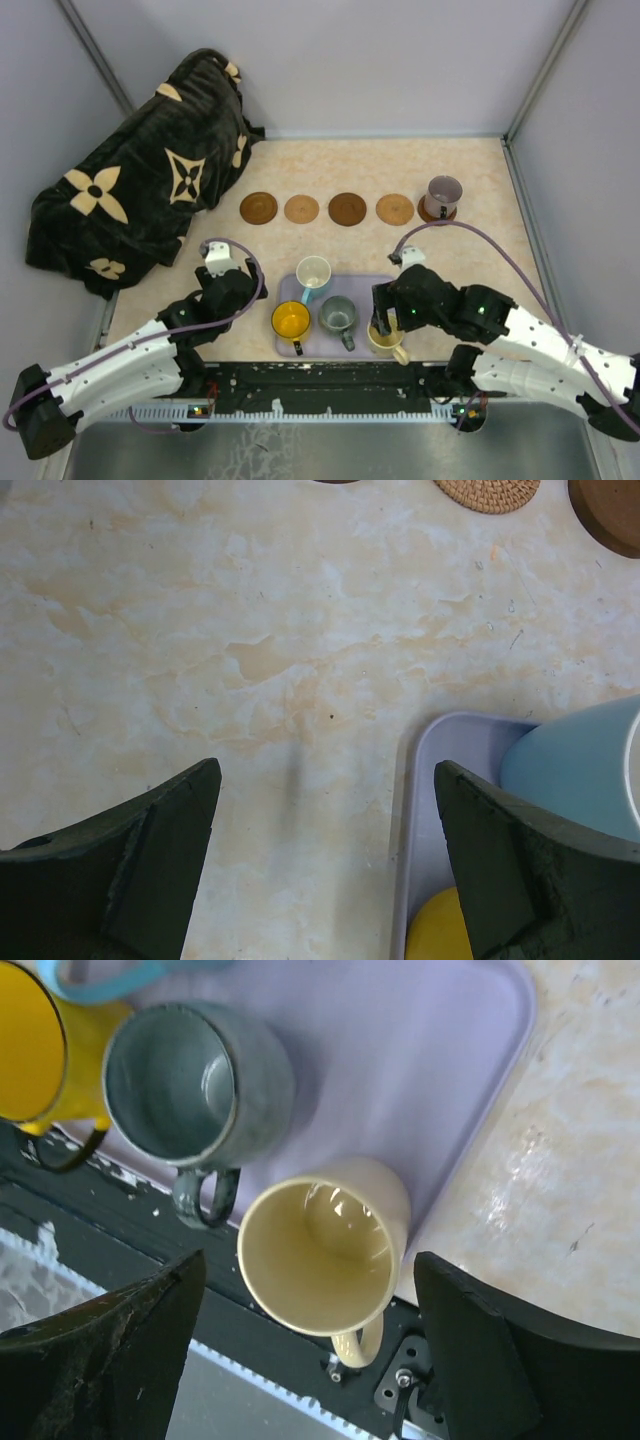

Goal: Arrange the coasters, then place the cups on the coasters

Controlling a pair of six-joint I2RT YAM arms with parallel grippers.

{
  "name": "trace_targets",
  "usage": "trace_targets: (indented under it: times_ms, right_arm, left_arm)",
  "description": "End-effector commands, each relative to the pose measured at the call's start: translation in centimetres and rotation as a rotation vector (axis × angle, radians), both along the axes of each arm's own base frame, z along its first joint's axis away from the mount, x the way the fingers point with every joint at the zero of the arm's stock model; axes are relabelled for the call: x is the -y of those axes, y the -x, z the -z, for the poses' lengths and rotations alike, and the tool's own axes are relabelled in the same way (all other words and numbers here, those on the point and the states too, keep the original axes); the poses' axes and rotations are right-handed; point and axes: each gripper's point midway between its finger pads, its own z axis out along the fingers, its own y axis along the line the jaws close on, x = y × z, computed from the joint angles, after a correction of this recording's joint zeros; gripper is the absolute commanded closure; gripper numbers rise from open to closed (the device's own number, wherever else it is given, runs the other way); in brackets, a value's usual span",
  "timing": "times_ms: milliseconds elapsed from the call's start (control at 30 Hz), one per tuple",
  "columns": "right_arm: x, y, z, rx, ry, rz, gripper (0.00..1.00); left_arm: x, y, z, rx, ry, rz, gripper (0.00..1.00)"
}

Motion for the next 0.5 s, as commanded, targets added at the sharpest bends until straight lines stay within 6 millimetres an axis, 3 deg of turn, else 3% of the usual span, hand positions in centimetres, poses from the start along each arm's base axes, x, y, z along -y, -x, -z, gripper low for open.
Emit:
trace_targets:
  times_ms: [0,267,467]
  right_arm:
    - [0.6,1.7,1.7,-0.061,0.043,0.057,0.15]
    - [2.9,4.2,2.6,-0.13,0.069,0.039,0.15]
    - [2.3,5.0,4.5,-0.183,0.103,-0.024,0.15]
  left_arm:
    - [0.0,-0.1,-0.9,0.011,0.017,-0.007,0.06]
    - [-0.1,0.2,-0.6,0.0,0.032,-0.017,0.07]
    - [-0.1,0.2,-0.4,-0.001,0.031,-0.023,0.06]
